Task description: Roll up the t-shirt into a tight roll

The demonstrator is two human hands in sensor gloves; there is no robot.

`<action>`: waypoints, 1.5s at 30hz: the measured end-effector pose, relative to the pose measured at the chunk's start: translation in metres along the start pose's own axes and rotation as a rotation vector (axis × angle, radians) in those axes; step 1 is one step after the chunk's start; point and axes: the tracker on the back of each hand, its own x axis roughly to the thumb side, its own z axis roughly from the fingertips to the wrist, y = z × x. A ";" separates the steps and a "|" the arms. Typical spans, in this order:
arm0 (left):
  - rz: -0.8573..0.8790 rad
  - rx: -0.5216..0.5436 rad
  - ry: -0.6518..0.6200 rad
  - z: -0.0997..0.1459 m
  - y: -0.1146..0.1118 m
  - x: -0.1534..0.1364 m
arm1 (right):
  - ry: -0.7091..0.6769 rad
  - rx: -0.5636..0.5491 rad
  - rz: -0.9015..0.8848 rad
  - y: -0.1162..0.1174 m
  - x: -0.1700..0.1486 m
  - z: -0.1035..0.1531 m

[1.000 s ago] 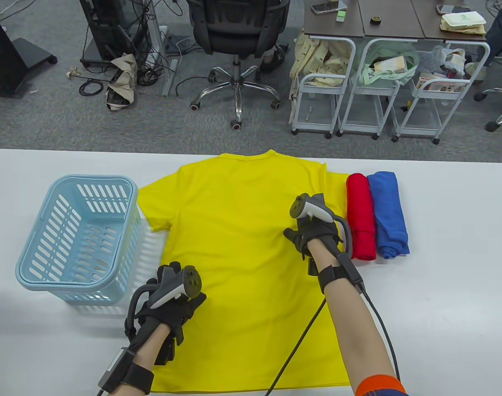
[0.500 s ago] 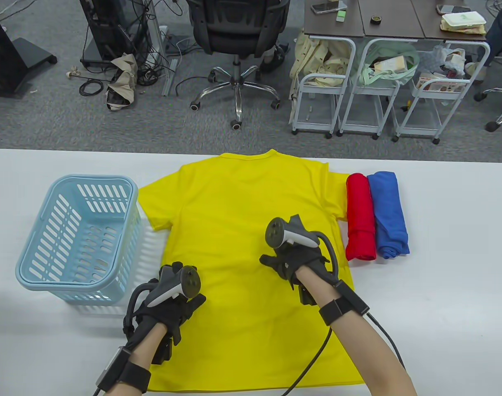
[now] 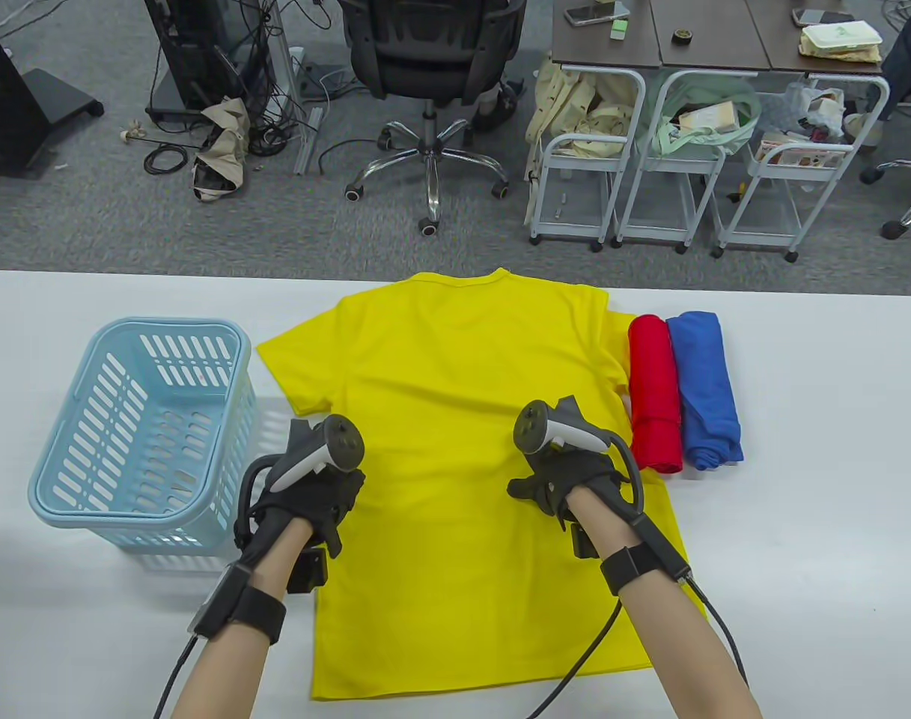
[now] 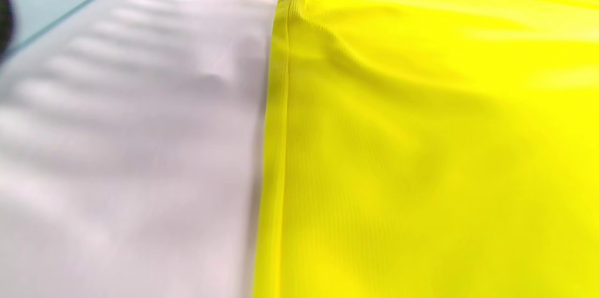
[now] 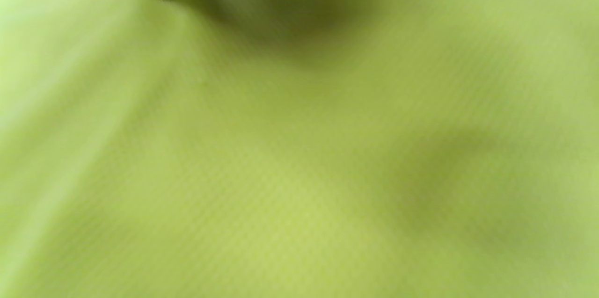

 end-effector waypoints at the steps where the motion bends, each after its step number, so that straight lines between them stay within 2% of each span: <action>1: 0.000 -0.008 0.021 -0.010 0.005 0.002 | -0.035 -0.022 0.023 0.001 0.007 0.006; 5: -0.036 -0.056 0.100 -0.049 0.011 0.006 | -0.164 -0.028 -0.005 0.015 0.034 0.022; 8: -0.062 -0.089 0.145 -0.073 0.009 -0.001 | -0.162 0.010 0.033 0.032 0.039 0.021; 10: -0.050 -0.089 0.114 -0.081 0.008 -0.008 | -0.129 0.024 0.070 0.039 0.033 0.018; 13: -0.047 -0.037 0.101 -0.082 0.007 -0.018 | -0.136 0.024 0.001 0.039 0.023 0.018; 17: -0.074 -0.015 0.111 -0.079 0.014 -0.018 | -0.108 0.014 0.023 0.032 0.022 0.017; 22: -0.009 0.027 0.110 -0.080 0.021 -0.017 | -0.070 -0.004 0.084 0.026 0.025 0.021; 27: -0.084 0.057 0.139 -0.086 0.025 -0.018 | 0.017 -0.056 0.109 0.021 0.028 0.031; 29: -0.121 0.098 0.146 -0.087 0.031 -0.016 | -0.028 -0.111 0.185 0.021 0.045 0.042; 32: -0.156 0.110 0.152 -0.091 0.036 -0.012 | -0.270 -0.120 0.192 0.029 0.088 0.061; 33: -0.181 0.113 0.161 -0.093 0.037 -0.010 | -0.369 -0.111 0.222 0.035 0.109 0.069; 37: -0.270 0.126 0.153 -0.098 0.039 -0.004 | -0.607 -0.102 0.409 0.062 0.173 0.097; 41: -0.375 0.123 0.150 -0.101 0.042 -0.001 | -0.714 -0.048 0.534 0.093 0.212 0.108; 44: -0.364 0.142 0.145 -0.102 0.045 -0.001 | -0.661 -0.056 0.604 0.105 0.217 0.101; 45: -0.355 0.151 0.143 -0.102 0.046 -0.002 | -0.691 -0.075 0.580 0.101 0.217 0.102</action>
